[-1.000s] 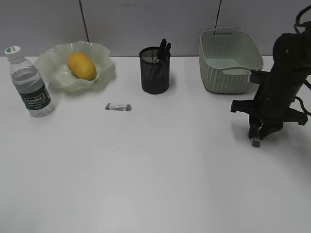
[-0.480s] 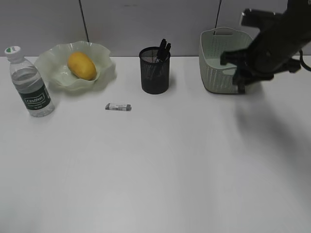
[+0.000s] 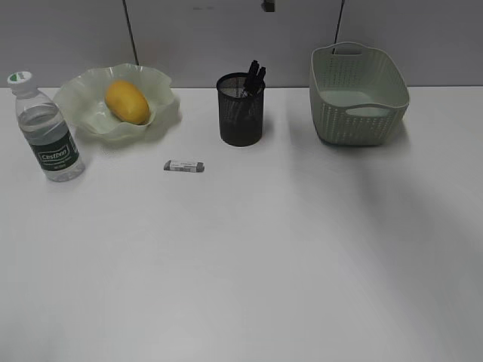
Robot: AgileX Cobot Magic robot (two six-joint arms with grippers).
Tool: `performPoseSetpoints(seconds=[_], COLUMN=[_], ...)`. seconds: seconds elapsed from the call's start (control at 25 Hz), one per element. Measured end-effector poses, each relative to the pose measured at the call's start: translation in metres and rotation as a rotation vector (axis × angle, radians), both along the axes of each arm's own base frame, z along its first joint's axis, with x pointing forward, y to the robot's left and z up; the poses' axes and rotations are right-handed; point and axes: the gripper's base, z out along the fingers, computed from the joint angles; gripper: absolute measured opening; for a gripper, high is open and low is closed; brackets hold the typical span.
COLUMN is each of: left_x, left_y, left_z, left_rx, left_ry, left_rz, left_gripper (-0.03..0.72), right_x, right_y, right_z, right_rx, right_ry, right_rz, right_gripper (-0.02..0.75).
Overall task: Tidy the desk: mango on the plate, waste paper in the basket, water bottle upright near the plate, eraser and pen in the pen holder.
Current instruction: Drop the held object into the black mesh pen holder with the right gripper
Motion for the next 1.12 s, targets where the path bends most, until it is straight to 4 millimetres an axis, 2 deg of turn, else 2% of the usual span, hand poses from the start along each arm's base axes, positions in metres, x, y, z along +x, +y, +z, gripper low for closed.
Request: performPoseSetpoints(seconds=[0.12, 0.2, 0.36, 0.48, 0.88, 0.96, 1.12], left_x=[0.0, 0.0, 0.0, 0.0, 0.0, 0.0, 0.0], left_y=[0.0, 0.0, 0.0, 0.0, 0.0, 0.0, 0.0], left_z=[0.0, 0.0, 0.0, 0.0, 0.0, 0.0, 0.0], left_rx=[0.001, 0.002, 0.003, 0.003, 0.003, 0.003, 0.003], left_ry=[0.0, 0.0, -0.001, -0.001, -0.001, -0.001, -0.001], left_rz=[0.001, 0.001, 0.001, 0.001, 0.001, 0.001, 0.001], left_gripper=[0.375, 0.375, 0.375, 0.375, 0.375, 0.375, 0.375], right_x=[0.014, 0.023, 0.033, 0.038, 0.051, 0.051, 0.052], right_y=[0.018, 0.027, 0.034, 0.036, 0.041, 0.041, 0.042], right_z=[-0.02, -0.041, -0.084, -0.104, -0.131, -0.132, -0.129], right_rx=[-0.018, -0.031, -0.063, -0.095, -0.148, -0.155, -0.158], right_ry=[0.009, 0.027, 0.078, 0.083, 0.028, 0.026, 0.018], right_rz=[0.024, 0.032, 0.035, 0.041, 0.062, 0.064, 0.065], right_gripper=[0.175, 0.175, 0.175, 0.175, 0.2, 0.252, 0.408])
